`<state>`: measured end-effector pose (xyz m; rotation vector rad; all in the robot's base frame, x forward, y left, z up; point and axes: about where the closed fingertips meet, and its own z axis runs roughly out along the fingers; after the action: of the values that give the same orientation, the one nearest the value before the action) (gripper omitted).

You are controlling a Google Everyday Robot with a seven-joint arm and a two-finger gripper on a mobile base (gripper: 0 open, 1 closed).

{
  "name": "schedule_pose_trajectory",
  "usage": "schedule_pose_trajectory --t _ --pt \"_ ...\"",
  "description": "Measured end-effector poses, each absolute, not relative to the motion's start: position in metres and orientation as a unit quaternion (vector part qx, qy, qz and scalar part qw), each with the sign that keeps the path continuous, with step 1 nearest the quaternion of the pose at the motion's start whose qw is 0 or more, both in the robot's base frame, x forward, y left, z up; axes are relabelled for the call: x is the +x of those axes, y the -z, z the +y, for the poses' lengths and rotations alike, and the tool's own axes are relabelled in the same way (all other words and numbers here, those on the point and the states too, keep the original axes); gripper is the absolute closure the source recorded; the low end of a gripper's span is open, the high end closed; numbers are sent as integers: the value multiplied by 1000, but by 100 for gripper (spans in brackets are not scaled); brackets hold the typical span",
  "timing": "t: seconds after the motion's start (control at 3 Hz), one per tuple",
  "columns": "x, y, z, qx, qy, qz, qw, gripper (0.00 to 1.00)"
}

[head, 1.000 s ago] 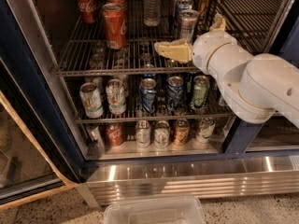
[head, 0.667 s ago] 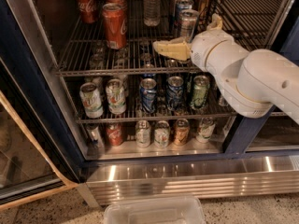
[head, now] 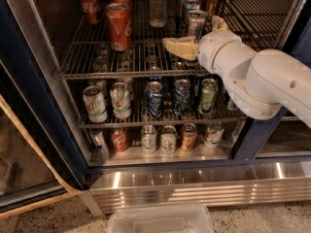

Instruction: Pick redbull can from top shelf of fridge

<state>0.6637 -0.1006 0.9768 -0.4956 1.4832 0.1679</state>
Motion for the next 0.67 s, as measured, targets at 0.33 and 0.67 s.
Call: schedule_pose_trajectory --t 0.33,0.67 --pt "668 -974 -102 -216 -74 671 705 42" --pt "668 -974 -102 -216 -74 671 705 65"
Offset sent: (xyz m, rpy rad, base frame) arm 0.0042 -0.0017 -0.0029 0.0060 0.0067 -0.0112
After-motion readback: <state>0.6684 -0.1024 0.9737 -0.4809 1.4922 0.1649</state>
